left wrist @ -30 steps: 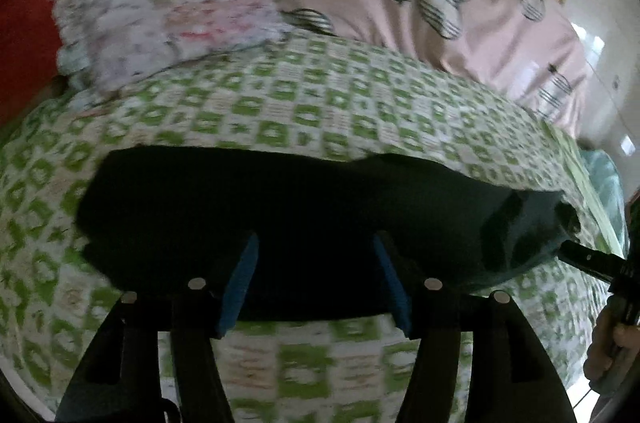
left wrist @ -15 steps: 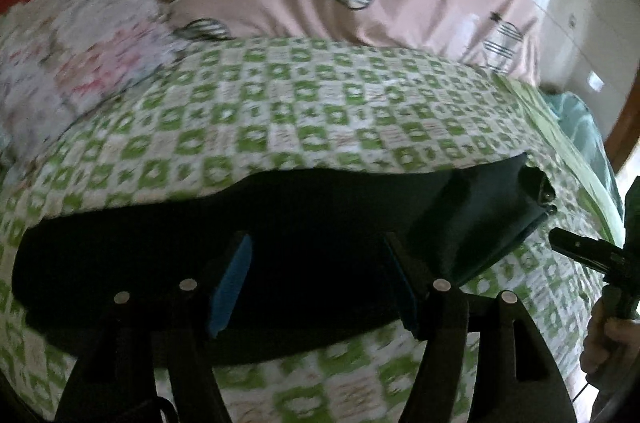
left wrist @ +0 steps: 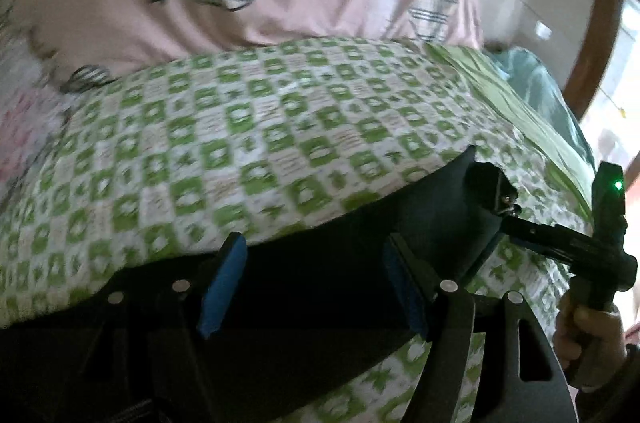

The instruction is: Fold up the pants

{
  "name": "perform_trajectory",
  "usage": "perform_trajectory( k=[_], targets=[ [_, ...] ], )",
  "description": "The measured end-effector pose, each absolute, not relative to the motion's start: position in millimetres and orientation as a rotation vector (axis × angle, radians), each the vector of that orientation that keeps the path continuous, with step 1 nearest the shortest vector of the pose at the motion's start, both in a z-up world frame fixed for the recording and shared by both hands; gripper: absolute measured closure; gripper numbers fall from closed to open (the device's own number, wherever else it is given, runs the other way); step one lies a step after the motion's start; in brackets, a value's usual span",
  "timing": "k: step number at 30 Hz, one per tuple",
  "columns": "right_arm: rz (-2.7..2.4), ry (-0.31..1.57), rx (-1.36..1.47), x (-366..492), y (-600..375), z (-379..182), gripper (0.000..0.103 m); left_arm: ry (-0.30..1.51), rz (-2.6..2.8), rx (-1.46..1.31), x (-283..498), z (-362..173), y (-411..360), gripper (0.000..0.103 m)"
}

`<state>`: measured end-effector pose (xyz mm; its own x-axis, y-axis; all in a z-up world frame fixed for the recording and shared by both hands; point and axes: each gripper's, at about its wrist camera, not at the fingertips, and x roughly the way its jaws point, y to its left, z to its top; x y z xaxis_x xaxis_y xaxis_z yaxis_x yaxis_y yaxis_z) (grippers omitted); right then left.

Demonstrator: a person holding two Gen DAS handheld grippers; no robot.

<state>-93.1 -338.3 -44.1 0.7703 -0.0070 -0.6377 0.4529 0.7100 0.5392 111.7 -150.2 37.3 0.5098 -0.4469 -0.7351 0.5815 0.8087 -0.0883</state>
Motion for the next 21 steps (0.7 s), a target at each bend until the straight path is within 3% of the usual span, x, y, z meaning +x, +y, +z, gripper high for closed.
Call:
perform_trajectory(
  k=[3, 6, 8, 10, 21],
  targets=[
    [-0.282, 0.641, 0.763, -86, -343, -45, 0.040, 0.836, -0.672, 0.216, 122, 37, -178, 0.031],
    [-0.281, 0.628, 0.799, -80, -351, -49, 0.056, 0.849, -0.720, 0.244, 132, 33, -205, 0.030],
    [-0.293, 0.623, 0.815, -78, -356, -52, 0.078, 0.870, -0.754, 0.271, 140, 28, -225, 0.030],
    [-0.300, 0.614, 0.834, -79, -363, -55, 0.089, 0.895, -0.791, 0.292, 145, 23, -242, 0.030],
    [-0.269, 0.523, 0.881, -103, -380, -48, 0.092, 0.982, -1.002, 0.455, 156, -4, -337, 0.030]
  ],
)
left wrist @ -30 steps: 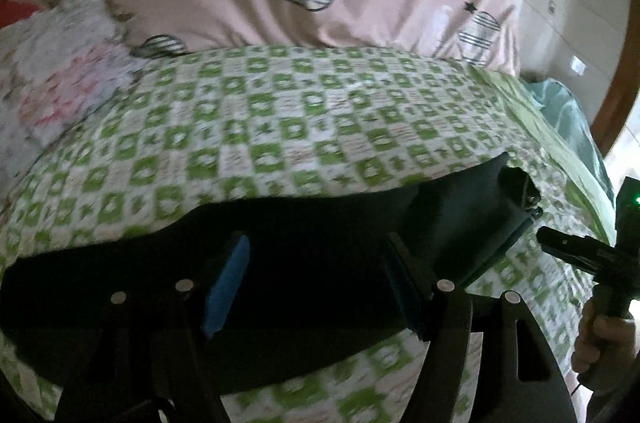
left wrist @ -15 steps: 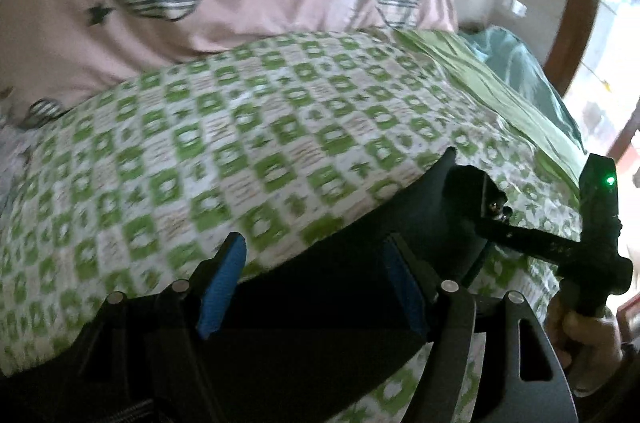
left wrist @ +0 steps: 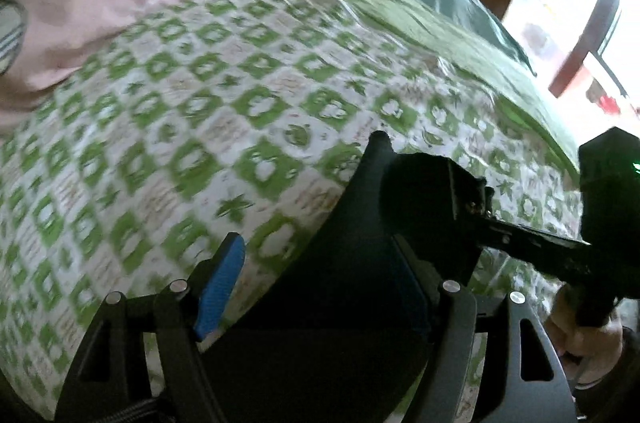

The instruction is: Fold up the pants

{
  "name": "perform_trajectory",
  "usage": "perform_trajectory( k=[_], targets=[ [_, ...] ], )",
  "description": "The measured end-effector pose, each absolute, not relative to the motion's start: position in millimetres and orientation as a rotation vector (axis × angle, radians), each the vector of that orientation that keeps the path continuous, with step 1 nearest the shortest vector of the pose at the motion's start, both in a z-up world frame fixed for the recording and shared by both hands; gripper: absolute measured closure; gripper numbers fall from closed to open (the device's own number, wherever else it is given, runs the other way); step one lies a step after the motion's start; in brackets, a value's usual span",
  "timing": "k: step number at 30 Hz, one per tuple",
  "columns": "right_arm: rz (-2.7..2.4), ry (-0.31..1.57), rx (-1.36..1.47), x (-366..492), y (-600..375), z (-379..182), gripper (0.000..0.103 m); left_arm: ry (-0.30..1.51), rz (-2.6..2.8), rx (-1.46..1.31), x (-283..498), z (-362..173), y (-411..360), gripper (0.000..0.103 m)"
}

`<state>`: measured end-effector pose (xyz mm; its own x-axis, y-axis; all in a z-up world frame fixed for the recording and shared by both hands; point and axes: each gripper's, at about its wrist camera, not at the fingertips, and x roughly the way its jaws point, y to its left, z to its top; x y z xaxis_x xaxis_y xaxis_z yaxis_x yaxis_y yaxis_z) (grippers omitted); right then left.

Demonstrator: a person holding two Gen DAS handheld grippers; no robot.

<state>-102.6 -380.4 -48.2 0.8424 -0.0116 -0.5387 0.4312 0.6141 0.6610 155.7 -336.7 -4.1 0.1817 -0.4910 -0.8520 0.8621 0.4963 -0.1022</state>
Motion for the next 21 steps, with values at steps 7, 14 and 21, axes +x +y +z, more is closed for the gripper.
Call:
perform_trajectory(
  k=[7, 14, 21],
  targets=[
    [-0.244, 0.524, 0.891, -107, -379, -54, 0.092, 1.154, -1.113, 0.454, 174, -37, -375, 0.060],
    [-0.227, 0.532, 0.877, -106, -378, -53, 0.092, 1.131, -1.188, 0.448, 156, -41, -385, 0.084],
    [-0.208, 0.517, 0.839, -106, -371, -39, 0.092, 1.082, -1.200, 0.375, 155, -20, -370, 0.093]
  ],
)
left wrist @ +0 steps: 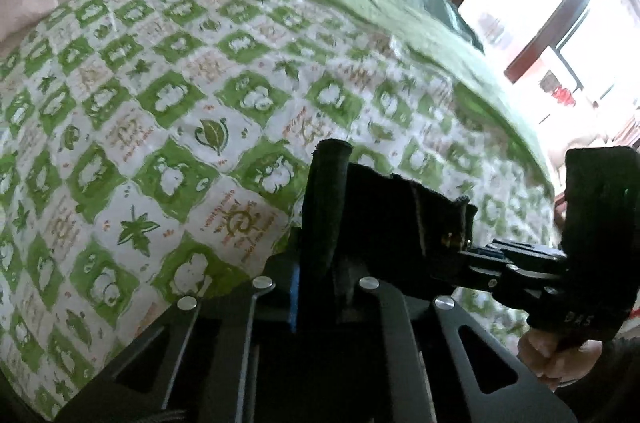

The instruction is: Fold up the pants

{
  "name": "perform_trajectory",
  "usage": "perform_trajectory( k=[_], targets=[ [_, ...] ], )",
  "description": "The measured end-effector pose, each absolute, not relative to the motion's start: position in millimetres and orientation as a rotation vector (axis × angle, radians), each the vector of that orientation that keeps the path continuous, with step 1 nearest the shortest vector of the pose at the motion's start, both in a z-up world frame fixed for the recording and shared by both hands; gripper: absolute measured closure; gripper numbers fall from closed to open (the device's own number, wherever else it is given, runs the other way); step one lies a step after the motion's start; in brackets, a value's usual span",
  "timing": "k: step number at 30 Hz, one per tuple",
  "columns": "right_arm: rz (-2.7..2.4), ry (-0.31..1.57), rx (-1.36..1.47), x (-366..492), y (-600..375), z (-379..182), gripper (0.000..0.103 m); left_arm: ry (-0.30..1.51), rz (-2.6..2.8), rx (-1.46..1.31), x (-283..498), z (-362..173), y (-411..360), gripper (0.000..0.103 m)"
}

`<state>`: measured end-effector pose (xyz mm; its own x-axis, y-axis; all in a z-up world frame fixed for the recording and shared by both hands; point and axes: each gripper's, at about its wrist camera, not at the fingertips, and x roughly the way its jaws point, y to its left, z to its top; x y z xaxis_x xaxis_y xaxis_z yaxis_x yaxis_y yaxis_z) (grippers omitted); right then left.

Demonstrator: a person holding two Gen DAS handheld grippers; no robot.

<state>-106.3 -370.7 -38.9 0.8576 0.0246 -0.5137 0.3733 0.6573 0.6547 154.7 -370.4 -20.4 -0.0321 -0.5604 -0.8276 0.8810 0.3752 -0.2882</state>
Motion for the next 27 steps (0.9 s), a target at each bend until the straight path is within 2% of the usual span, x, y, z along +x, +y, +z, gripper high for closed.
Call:
perform_trajectory(
  k=[16, 27],
  targets=[
    [0.142, 0.388, 0.706, -98, -313, 28, 0.092, 0.904, -1.183, 0.142, 145, 62, -262, 0.094],
    [0.287, 0.427, 0.652, -77, -262, 35, 0.092, 0.872, -1.112, 0.082, 140, 66, -197, 0.094]
  ],
)
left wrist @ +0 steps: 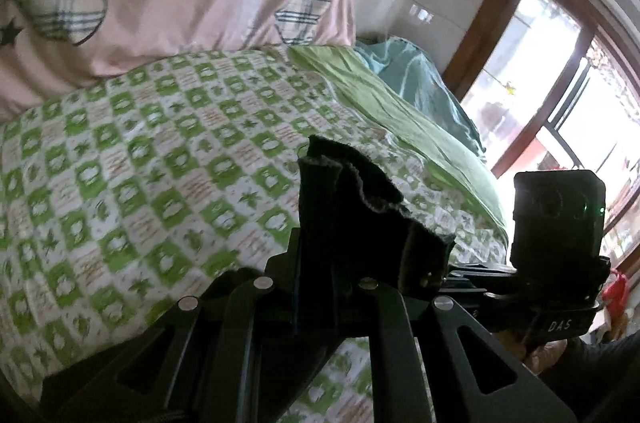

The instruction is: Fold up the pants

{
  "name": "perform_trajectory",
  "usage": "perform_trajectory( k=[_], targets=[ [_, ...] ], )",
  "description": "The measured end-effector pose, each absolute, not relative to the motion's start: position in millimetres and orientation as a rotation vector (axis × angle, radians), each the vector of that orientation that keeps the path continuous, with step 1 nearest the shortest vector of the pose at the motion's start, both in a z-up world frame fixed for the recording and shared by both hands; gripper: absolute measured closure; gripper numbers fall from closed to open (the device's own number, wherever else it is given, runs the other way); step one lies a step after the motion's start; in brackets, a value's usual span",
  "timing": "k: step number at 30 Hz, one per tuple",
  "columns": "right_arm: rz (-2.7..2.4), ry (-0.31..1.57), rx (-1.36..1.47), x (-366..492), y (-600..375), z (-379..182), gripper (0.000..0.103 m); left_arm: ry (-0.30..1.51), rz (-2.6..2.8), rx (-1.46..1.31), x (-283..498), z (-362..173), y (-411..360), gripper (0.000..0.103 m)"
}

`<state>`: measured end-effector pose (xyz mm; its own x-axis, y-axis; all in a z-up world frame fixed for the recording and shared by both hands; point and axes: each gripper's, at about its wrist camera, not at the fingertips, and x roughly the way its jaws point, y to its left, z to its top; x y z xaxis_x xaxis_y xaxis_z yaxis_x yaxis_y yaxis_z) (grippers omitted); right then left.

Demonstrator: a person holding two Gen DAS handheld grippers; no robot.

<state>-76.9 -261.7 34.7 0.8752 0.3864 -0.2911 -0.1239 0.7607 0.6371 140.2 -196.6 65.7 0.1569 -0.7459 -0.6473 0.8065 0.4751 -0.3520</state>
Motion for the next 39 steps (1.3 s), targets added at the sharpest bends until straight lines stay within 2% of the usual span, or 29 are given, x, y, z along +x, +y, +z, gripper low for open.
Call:
perform_trajectory(
  k=[21, 34, 36, 38, 39],
  targets=[
    [0.334, 0.659, 0.575, -27, -198, -23, 0.092, 0.993, -0.875, -0.049, 147, -16, -109, 0.095],
    [0.306, 0.792, 0.544, -12, -180, -48, 0.086, 1.049, -0.779, -0.119, 137, -42, -72, 0.094],
    [0.310, 0.793, 0.536, -13, -178, -47, 0.078, 1.050, -0.756, -0.152, 134, -42, -62, 0.093],
    [0.338, 0.789, 0.548, -12, -175, -46, 0.058, 1.050, -0.724, -0.174, 130, -42, -52, 0.091],
    [0.348, 0.782, 0.542, -13, -172, -44, 0.055, 1.049, -0.712, -0.183, 128, -41, -47, 0.091]
  ],
)
